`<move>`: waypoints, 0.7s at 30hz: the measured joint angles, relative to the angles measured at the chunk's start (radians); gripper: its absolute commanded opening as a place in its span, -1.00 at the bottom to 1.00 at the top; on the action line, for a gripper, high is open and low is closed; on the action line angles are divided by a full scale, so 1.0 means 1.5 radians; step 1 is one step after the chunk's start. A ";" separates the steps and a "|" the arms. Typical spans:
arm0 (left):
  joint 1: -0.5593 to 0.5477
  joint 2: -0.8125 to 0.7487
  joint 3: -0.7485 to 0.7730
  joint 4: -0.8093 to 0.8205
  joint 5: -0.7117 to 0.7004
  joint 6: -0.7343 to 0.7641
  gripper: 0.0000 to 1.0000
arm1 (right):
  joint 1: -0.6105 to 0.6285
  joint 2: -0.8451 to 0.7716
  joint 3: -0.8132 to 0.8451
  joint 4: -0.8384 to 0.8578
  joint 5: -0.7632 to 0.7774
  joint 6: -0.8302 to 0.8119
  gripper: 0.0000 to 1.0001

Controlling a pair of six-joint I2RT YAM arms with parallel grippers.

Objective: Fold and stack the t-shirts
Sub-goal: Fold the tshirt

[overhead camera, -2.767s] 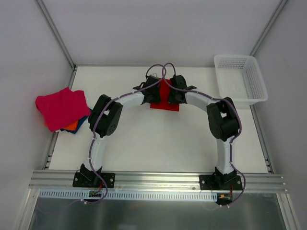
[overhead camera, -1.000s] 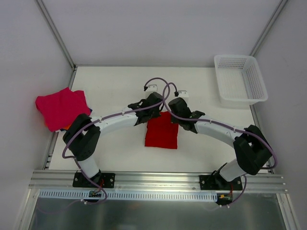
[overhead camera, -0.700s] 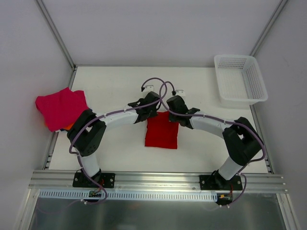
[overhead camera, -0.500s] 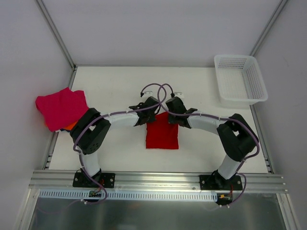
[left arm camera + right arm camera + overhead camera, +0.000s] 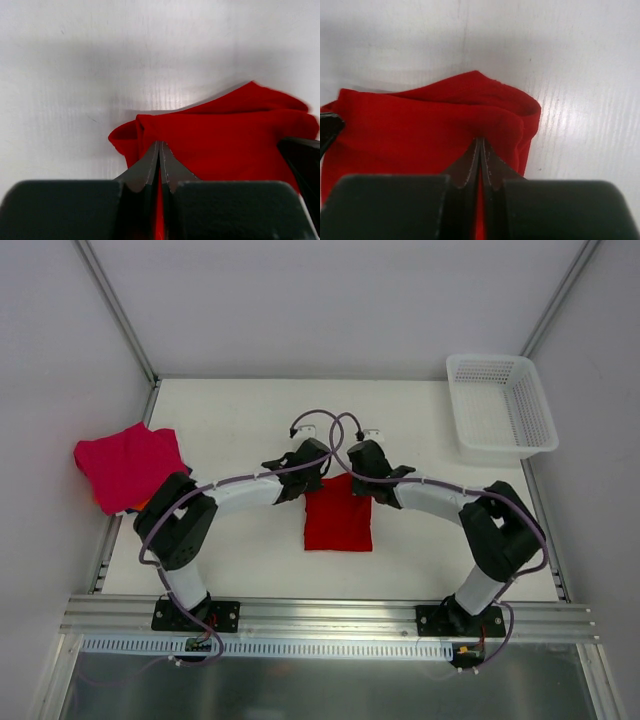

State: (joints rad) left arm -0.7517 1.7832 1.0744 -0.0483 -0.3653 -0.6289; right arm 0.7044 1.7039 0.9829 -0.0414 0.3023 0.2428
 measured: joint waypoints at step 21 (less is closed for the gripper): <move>0.019 -0.616 -0.687 0.399 0.258 -0.145 0.98 | 0.078 -0.642 -0.203 -0.131 0.073 -0.021 0.99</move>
State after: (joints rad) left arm -0.7231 0.8597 0.0441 0.5499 0.0216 -0.8467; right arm 0.8215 0.7403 0.6788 -0.2382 0.4118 0.2119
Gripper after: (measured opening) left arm 0.990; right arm 0.993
